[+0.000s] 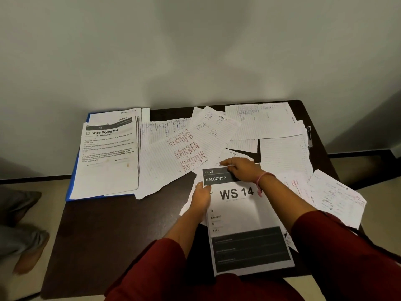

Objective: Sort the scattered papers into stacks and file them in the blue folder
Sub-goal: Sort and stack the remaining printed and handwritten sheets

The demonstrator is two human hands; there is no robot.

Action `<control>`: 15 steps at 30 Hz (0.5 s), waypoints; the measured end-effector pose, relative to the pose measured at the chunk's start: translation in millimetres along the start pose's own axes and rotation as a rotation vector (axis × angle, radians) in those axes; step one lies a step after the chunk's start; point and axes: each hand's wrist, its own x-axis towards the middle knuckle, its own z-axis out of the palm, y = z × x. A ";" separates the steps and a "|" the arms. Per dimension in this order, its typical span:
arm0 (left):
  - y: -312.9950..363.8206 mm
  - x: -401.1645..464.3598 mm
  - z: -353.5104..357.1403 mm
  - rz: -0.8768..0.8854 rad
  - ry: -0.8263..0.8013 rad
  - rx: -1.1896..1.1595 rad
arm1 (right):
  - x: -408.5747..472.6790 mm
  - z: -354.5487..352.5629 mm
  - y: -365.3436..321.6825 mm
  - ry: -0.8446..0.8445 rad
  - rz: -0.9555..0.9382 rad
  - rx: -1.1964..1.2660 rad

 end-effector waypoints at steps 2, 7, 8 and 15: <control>-2.3 0.3 1.4 0.002 0.004 -0.004 | 1.2 4.3 -0.5 -0.007 0.024 -0.029; -4.6 -0.9 5.8 -0.002 0.019 0.010 | 0.5 9.5 -0.5 0.014 0.034 -0.006; -4.2 -1.3 6.9 -0.007 0.021 0.006 | 0.2 9.5 -0.5 0.021 0.034 0.008; -4.1 -4.3 16.9 -0.024 0.084 -0.069 | 2.4 7.2 0.6 -0.001 -0.023 0.089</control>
